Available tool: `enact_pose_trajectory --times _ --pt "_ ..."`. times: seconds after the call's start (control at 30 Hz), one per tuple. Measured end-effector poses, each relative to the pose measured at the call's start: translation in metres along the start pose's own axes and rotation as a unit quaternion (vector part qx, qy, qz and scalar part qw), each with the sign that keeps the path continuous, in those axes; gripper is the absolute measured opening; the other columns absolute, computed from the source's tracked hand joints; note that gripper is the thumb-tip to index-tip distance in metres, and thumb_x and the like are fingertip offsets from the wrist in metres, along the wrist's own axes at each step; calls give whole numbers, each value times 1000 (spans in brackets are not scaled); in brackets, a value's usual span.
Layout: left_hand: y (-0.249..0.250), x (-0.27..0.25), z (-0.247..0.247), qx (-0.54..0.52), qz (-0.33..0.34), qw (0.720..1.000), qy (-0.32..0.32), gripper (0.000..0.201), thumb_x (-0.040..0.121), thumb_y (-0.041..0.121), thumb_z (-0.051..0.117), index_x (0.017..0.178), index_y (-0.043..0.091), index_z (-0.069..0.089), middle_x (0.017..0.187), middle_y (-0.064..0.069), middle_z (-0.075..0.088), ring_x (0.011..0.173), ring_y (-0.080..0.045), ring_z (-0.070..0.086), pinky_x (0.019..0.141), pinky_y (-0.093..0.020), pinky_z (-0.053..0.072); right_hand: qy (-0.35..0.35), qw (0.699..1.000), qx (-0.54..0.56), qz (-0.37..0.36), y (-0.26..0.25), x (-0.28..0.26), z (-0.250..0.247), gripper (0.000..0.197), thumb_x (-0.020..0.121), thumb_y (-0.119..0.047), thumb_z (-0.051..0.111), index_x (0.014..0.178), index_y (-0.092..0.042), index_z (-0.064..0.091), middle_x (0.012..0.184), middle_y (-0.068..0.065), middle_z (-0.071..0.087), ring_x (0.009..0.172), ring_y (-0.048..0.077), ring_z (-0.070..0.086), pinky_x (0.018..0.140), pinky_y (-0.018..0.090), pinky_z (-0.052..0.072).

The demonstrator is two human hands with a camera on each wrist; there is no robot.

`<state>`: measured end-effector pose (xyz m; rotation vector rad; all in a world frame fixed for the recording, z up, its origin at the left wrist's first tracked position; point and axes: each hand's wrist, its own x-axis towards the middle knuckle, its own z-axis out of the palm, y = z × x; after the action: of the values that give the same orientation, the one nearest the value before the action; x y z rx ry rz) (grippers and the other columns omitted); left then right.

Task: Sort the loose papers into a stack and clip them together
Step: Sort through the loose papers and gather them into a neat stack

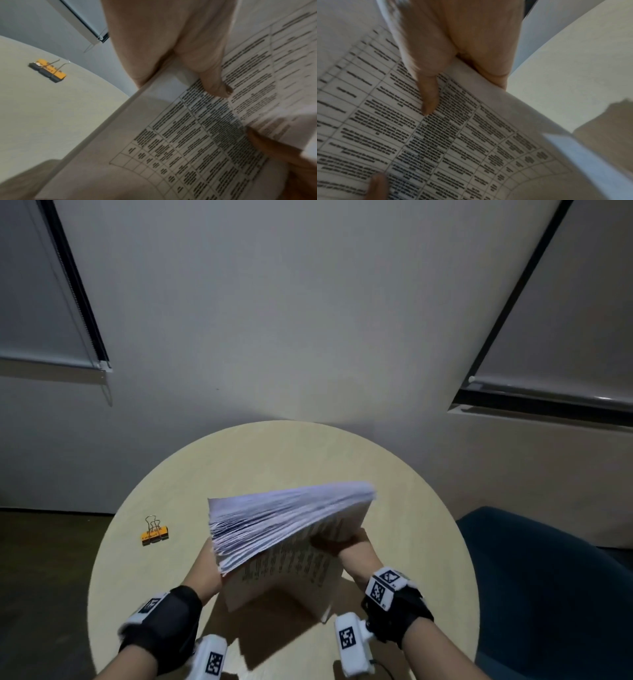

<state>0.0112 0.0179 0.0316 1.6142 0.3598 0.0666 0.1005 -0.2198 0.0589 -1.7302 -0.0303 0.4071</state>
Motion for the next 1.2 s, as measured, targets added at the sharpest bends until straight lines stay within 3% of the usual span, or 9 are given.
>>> enact_pose_trajectory --times 0.1,0.23,0.4,0.5,0.6,0.8,0.93,1.03,1.2 --pt "39 -5 9 4 79 997 -5 29 72 23 81 94 37 70 93 14 74 85 3 68 77 -20 57 39 999 0 -16 -1 7 -1 77 45 -48 93 106 -8 68 99 5 74 92 20 70 81 37 60" --pt "40 -1 10 3 83 997 5 30 80 6 72 99 27 63 82 29 71 77 12 65 66 -6 51 24 999 37 -21 0 9 -3 38 66 -24 88 101 -19 71 97 -2 76 92 14 71 82 30 58" --pt "3 0 10 27 -14 1000 -8 32 87 2 65 118 8 60 100 3 69 94 -15 65 76 -21 55 -12 991 -126 51 30 11 3 56 71 -37 82 118 -12 67 109 -1 68 95 12 64 66 4 48" --pt "-2 4 4 89 -8 996 -3 28 87 9 68 110 24 63 99 8 68 93 -10 64 91 -37 52 -6 998 -50 33 19 6 -1 40 74 -15 82 111 -10 70 96 -3 71 98 21 67 67 11 53" --pt "5 13 -4 147 2 989 17 6 81 16 74 87 19 75 85 -6 75 84 -19 69 73 -39 55 38 997 -32 -55 -17 3 -11 55 72 -12 83 120 -16 55 110 -3 66 112 20 63 82 22 55" --pt "62 10 -6 372 159 914 15 33 85 12 63 56 25 57 65 -3 64 66 -21 59 61 -32 44 123 873 -371 -291 -101 -4 -33 110 72 -16 80 151 -38 7 158 -13 -6 148 10 -4 120 34 3" --pt "94 7 -6 479 187 857 -27 22 88 25 63 68 35 61 78 8 65 79 -17 62 66 -31 47 -73 863 -400 -300 -103 3 -32 33 81 -1 62 105 -20 73 107 -2 73 97 5 67 88 30 55" --pt "98 5 -21 477 205 854 38 12 79 47 67 78 35 69 82 6 68 88 -21 61 67 -33 43 -62 904 -318 -279 -83 0 -30 23 86 -2 65 98 -16 77 88 -14 73 76 -17 62 70 7 47" --pt "70 -7 -56 306 82 922 222 108 58 33 89 146 33 26 153 -9 20 141 -30 15 112 -53 24 -10 985 -88 -149 -42 -8 -35 13 86 -13 70 94 -22 76 90 -2 76 81 5 69 71 21 53"
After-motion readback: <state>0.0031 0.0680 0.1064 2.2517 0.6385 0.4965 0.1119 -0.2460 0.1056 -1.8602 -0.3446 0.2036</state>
